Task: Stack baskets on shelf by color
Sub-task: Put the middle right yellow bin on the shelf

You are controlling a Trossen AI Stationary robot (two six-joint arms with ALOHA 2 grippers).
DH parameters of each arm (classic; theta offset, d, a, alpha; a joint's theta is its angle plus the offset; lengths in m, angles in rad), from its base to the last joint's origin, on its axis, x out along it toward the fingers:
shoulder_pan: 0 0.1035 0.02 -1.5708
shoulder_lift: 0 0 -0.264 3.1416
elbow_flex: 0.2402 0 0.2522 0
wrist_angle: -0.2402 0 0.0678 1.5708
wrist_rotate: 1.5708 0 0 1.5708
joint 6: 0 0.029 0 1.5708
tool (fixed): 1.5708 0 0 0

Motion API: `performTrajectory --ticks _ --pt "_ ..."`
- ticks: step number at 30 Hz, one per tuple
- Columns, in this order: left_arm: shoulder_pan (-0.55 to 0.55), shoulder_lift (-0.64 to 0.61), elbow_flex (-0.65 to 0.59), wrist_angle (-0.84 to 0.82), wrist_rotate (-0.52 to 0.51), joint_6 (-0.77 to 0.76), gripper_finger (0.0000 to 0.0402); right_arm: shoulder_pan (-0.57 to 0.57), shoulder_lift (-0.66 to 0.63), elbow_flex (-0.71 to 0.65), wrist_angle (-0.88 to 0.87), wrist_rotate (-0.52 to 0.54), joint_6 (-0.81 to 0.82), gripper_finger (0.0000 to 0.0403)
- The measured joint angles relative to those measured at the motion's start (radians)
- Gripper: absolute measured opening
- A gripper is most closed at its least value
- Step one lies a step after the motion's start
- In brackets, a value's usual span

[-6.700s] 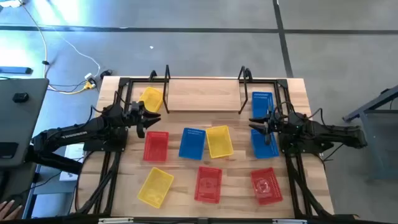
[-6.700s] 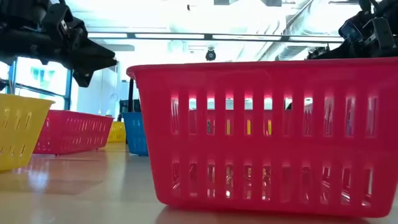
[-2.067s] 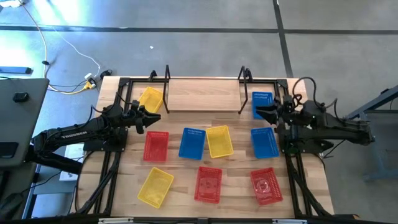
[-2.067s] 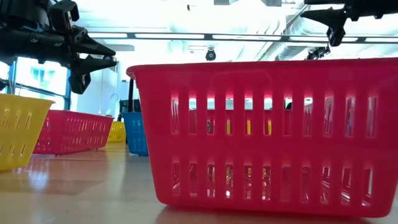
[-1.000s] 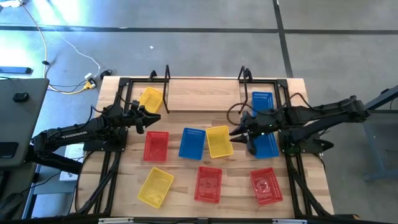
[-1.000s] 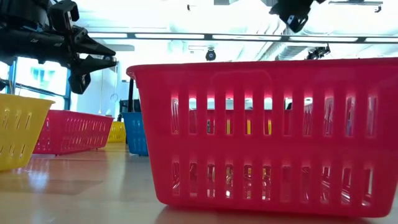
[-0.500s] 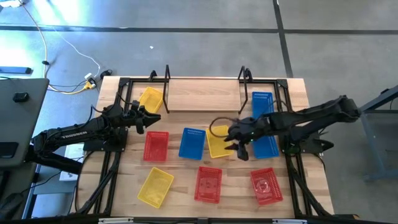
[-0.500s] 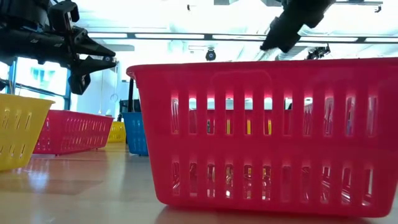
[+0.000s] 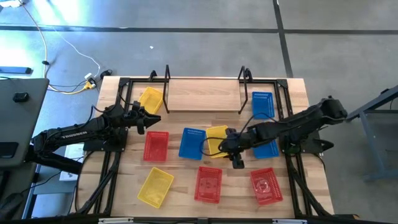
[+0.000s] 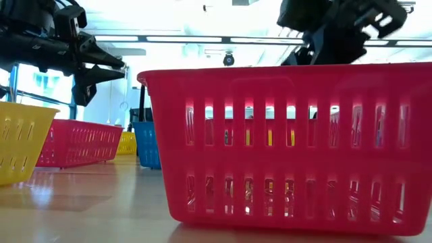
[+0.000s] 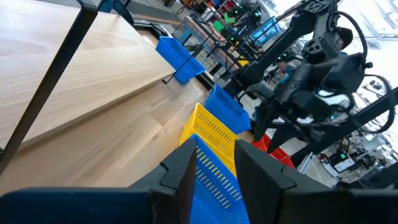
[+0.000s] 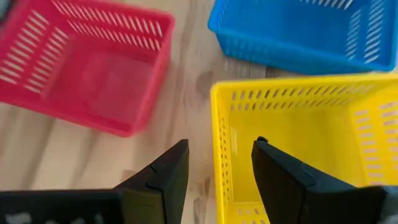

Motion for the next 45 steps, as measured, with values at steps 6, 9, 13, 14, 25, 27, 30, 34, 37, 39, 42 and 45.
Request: performTrajectory --ticks 6,9,13,14,25,27,30,34,37,39,42,45 --pt "0.0 0.0 0.0 0.0 0.0 0.0 0.0099 0.0 0.07 0.0 0.008 0.0 0.0 0.016" --pt "0.0 0.0 0.0 0.0 0.0 0.0 0.0099 0.0 0.101 0.0 0.01 -0.001 0.0 0.016" --pt "0.0 0.0 0.0 0.0 0.0 0.0 0.0099 0.0 0.142 0.0 0.01 0.0 0.008 0.016" --pt "0.0 0.0 0.0 0.0 0.0 0.0 0.0099 0.0 0.149 0.0 0.01 0.0 0.01 0.0158" --pt "0.0 0.0 0.0 0.0 0.0 0.0 0.0099 0.0 0.157 0.0 0.002 -0.018 0.075 0.0017" --pt "0.0 0.0 0.0 0.0 0.0 0.0 0.0099 0.0 0.156 0.0 0.0 -0.025 0.077 0.0009" --pt "0.0 0.0 0.0 0.0 0.0 0.0 0.0099 0.0 0.153 0.0 -0.005 -0.029 0.105 0.0014" --pt "0.0 0.0 0.0 0.001 0.0 0.0 0.0099 0.001 0.127 0.0 -0.021 -0.046 0.135 0.0004" --pt "0.0 0.0 0.0 0.002 0.0 0.0 0.0099 0.005 0.093 0.0 -0.032 -0.05 0.152 0.0003" --pt "0.0 0.0 0.0 0.002 0.0 0.0 0.0099 0.005 0.068 0.0 -0.035 -0.051 0.157 0.0002" --pt "0.0 0.0 0.0 0.002 0.0 0.0 0.0099 0.005 0.033 0.0 -0.048 -0.047 0.192 0.0001" --pt "0.0 0.0 0.0 0.002 0.001 0.0 0.0099 0.006 0.0 -0.001 -0.062 -0.029 0.22 0.0001"
